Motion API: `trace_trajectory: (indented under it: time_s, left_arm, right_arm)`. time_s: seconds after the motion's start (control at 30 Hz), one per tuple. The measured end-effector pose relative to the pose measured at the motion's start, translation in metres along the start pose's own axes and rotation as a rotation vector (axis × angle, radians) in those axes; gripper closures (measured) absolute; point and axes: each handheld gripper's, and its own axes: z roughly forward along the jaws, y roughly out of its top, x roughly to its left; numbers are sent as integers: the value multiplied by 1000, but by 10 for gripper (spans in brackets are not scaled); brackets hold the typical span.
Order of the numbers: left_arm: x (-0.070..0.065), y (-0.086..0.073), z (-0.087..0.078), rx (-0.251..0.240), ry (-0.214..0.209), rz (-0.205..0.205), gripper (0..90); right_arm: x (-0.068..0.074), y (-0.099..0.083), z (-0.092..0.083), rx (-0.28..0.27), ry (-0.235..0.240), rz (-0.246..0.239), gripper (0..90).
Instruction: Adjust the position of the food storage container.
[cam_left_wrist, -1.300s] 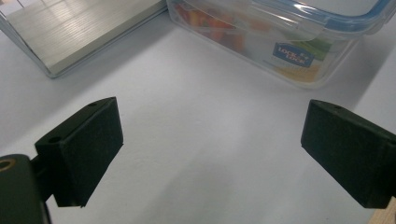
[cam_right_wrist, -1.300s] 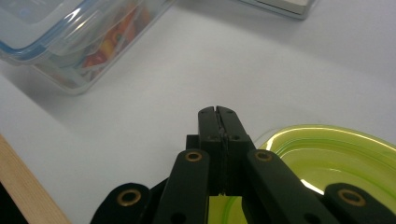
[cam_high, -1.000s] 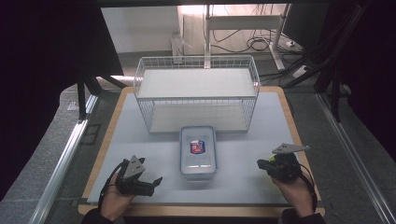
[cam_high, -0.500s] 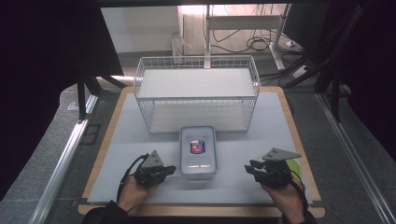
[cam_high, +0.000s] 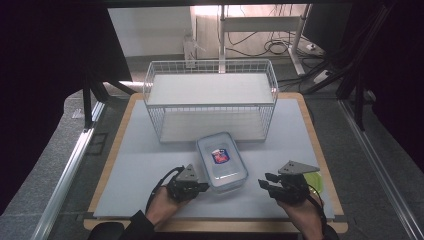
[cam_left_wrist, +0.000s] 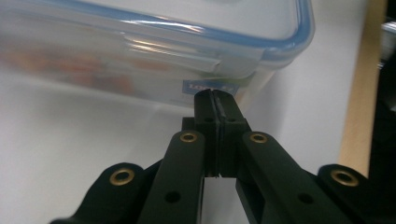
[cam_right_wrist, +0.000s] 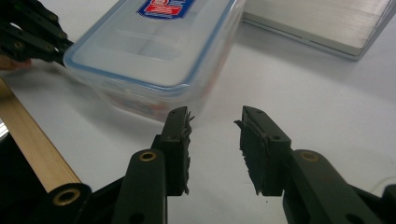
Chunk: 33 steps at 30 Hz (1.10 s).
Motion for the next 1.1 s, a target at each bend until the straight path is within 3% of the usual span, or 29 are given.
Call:
trace_trajectory:
  time_s: [0.03,0.1,0.13,0.3,0.33,0.4,0.43,0.47,0.57,0.67,0.77,0.93,1.1]
  left_arm:
    - [-1,2,3,16,-13,8,881]
    - [4,5,0,31,1,37,885]
    - [8,5,-5,26,14,26,891]
    - [52,10,-33,-15,166,-39,894]
    - [52,10,-33,-15,166,-39,894]
    - [72,18,-38,-20,221,-49,893]
    - [91,26,-39,-32,261,-65,893]
    - [91,26,-39,-32,261,-65,893]
    - [112,39,-35,-47,287,-90,893]
    - [127,50,-22,-35,273,-111,893]
    - [128,52,-16,-30,251,-113,890]
    - [121,50,-15,-48,260,-110,899]
    - [108,48,-17,-54,234,-109,900]
  right_arm:
    - [0,-1,1,3,0,5,633]
    - [0,-2,4,14,4,12,656]
    - [0,-3,5,18,8,15,673]
    - [4,-3,9,30,35,12,794]
    - [6,-2,10,34,40,12,814]
    - [7,-2,11,36,40,8,837]
    - [8,-2,13,43,47,4,865]
    - [8,-2,13,43,47,4,865]
    - [9,-3,17,54,62,9,891]
    - [10,-3,20,60,71,8,893]
    - [12,-3,21,64,75,5,892]
    - [14,-3,24,74,76,8,890]
    - [8,-4,20,86,26,29,882]
